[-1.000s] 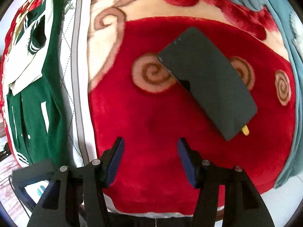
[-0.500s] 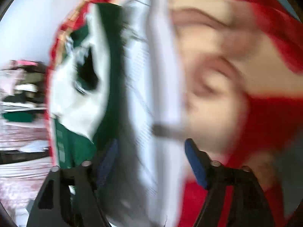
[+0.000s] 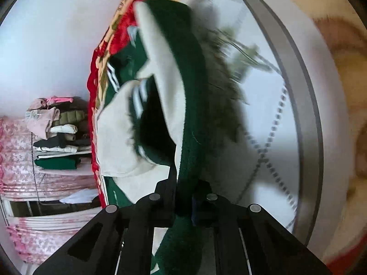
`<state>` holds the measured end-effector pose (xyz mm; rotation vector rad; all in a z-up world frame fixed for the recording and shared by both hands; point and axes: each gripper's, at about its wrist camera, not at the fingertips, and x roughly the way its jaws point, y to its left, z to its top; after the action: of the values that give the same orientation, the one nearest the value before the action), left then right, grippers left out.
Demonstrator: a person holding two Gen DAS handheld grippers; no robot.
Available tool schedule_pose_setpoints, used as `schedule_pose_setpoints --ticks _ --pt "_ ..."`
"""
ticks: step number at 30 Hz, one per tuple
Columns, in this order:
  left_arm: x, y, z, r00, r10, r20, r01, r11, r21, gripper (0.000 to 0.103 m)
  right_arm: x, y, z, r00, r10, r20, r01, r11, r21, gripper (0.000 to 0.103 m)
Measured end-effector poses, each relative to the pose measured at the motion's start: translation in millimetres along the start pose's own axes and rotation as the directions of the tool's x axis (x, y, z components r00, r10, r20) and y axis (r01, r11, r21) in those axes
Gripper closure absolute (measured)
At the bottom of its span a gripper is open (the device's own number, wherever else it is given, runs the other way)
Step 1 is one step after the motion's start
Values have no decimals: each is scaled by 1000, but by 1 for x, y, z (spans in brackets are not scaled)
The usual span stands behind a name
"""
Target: Fold large clothes
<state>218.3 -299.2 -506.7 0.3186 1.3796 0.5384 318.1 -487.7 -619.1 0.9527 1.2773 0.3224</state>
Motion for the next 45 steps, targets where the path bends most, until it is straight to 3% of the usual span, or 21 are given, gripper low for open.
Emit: schedule_pose_setpoints --ticks 2,4,8,12,14,17,21,24,28,30,31,32,33,34,36,37,38,40,42,43,45 --pt "0 22 5 998 -64 -1 64 998 -17 91 -11 29 -5 1000 3 22 -3 1000 -10 94" --pt "0 53 12 988 -153 -9 152 988 -40 91 -21 69 -7 999 1 45 1 999 -39 95" --pt "3 112 27 965 -264 5 263 962 -78 91 -54 139 -8 997 -28 74 37 992 -124 95" --pt "26 185 45 939 -343 22 343 930 -134 92 -26 233 -13 993 -81 90 99 972 -214 95" --pt "46 216 52 932 -362 19 360 918 -166 91 2 278 -17 991 -107 81 124 960 -250 95" --pt "88 249 55 920 -391 -8 380 898 -223 90 76 348 -25 986 -157 61 168 929 -330 95" --pt "154 285 54 899 -433 -65 398 870 -290 88 168 402 -41 970 -241 18 226 877 -425 95" --pt "193 308 53 876 -474 -86 419 838 -349 86 235 428 -52 943 -332 -7 290 833 -470 95" --pt "237 336 50 826 -558 -86 463 757 -460 78 307 431 -57 901 -430 -55 347 791 -504 93" --pt "259 354 42 784 -616 -74 483 681 -551 66 328 423 -54 903 -405 -139 296 825 -481 84" --pt "267 362 38 768 -637 -65 487 646 -588 64 333 420 -52 910 -372 -181 255 849 -463 74" --pt "275 374 31 755 -654 -49 481 603 -637 59 335 420 -50 920 -311 -240 181 878 -442 72" --pt "280 381 26 751 -658 -51 467 584 -664 51 328 419 -49 925 -266 -273 129 892 -433 71" --pt "285 390 20 750 -660 -51 449 564 -693 50 318 416 -48 926 -245 -287 102 894 -436 68" --pt "284 401 12 762 -644 -67 416 567 -711 33 287 410 -43 934 -227 -277 80 887 -455 63" --pt "282 404 9 776 -626 -78 395 579 -713 32 261 401 -38 942 -241 -234 107 876 -471 52" --pt "279 409 5 800 -593 -92 362 599 -715 32 243 393 -33 947 -253 -196 134 869 -477 39" --pt "271 412 -2 853 -501 -145 269 661 -701 32 201 362 -21 944 -317 -93 241 853 -463 29" --pt "270 407 -8 876 -449 -176 216 691 -690 31 176 331 -9 923 -384 -27 336 840 -426 29" --pt "273 401 -10 880 -438 -185 204 700 -684 30 166 305 0 915 -403 -21 367 852 -373 29" --pt "273 391 -8 890 -407 -205 175 721 -671 30 161 267 14 920 -388 -53 362 894 -266 29"
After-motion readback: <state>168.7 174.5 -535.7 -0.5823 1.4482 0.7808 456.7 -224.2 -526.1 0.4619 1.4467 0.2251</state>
